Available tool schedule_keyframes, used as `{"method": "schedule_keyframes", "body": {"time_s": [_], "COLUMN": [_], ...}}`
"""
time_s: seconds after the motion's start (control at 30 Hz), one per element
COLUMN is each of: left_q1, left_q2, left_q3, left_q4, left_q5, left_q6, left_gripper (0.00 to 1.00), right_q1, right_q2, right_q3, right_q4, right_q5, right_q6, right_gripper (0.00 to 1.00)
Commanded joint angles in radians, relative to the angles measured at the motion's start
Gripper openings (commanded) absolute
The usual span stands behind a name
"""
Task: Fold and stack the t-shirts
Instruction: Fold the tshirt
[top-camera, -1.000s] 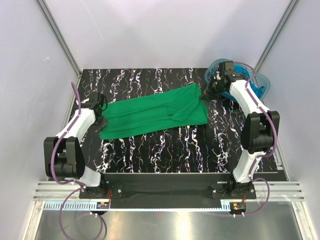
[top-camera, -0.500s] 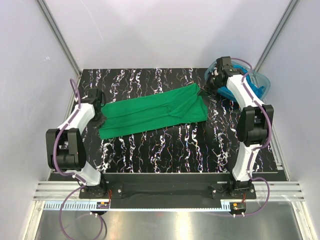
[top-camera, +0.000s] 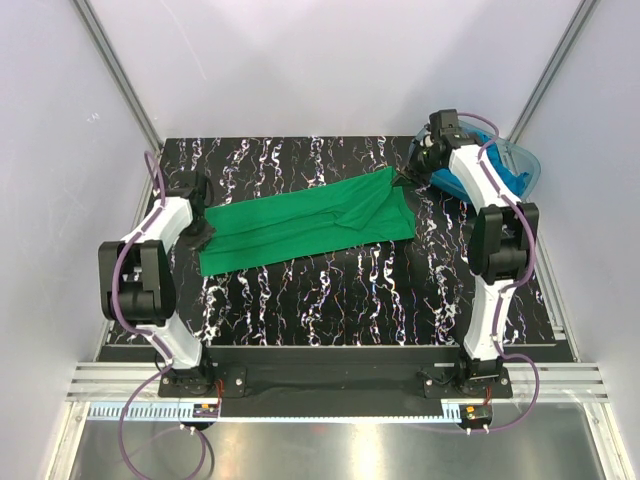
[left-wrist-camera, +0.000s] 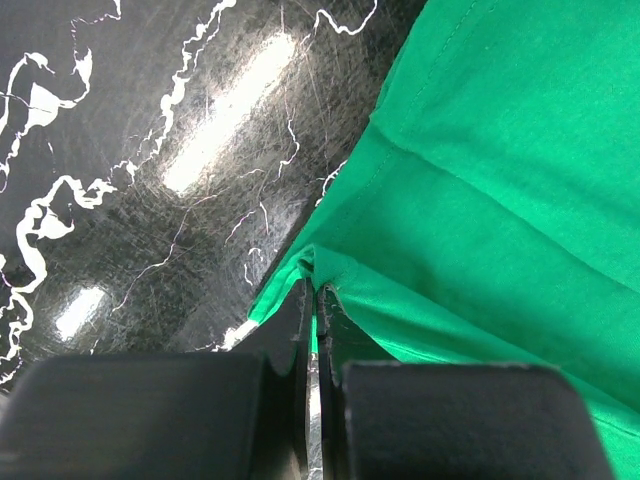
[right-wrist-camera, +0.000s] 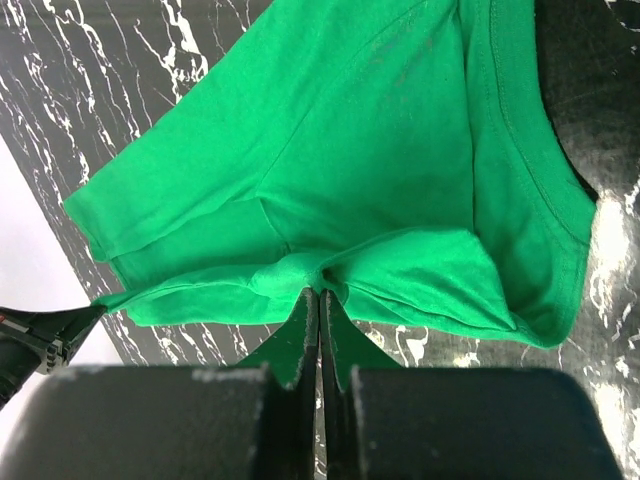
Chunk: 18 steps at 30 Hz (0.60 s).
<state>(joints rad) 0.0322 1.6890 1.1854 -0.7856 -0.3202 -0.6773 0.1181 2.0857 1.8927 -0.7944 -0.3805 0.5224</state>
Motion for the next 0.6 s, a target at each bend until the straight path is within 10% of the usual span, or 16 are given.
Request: {"method": "schedule_keyframes", "body": {"time_s": [0.0,0.57], "left_q1": [0.008,0.021], "left_q2": [0.015,0.083], "left_q3": [0.056,0.112], "left_q4": [0.022,0.008], "left_q5": [-0.014,-0.022], "left_q6": [0.013,0.013], "left_gripper": [0.01,0.01], "right_q1": [0.012,0.011], "right_q2": [0.026,0.102], "right_q3": [0.043,0.132], "right_q4": [0.043,0.06], "right_q5": [-0.026,-0.044], "right_q6": [0.002,0.044], "right_gripper": [0.0,0.0]}}
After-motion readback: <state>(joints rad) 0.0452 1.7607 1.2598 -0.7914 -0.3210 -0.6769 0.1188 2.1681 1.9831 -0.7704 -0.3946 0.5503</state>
